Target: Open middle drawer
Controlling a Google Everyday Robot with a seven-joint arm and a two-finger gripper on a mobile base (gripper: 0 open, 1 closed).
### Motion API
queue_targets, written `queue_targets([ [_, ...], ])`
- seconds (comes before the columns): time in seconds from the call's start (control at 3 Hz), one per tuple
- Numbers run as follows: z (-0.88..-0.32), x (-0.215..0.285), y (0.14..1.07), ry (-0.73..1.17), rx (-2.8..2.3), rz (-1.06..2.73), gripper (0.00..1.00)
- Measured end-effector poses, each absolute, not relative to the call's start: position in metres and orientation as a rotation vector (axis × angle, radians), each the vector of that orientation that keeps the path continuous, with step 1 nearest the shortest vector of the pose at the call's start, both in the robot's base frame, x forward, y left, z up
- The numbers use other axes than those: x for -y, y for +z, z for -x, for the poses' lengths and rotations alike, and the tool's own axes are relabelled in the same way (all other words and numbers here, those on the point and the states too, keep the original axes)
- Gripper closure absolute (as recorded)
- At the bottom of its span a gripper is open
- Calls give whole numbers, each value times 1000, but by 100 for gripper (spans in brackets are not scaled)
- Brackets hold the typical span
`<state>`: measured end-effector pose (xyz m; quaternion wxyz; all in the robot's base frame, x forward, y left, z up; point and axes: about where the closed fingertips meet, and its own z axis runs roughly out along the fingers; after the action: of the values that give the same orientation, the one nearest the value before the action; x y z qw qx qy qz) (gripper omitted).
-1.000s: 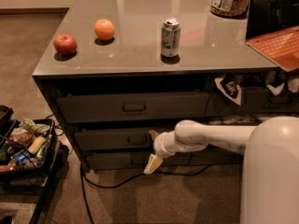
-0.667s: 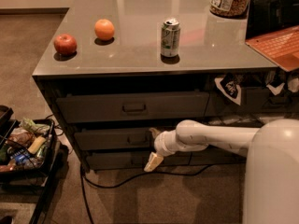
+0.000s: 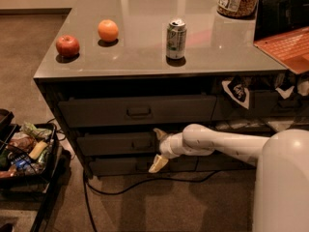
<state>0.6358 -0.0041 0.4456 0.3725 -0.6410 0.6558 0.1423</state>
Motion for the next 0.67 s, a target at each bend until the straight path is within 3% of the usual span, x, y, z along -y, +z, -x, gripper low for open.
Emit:
queue_targets([
  [0.67, -655, 5, 439, 341, -1671, 1654, 0],
])
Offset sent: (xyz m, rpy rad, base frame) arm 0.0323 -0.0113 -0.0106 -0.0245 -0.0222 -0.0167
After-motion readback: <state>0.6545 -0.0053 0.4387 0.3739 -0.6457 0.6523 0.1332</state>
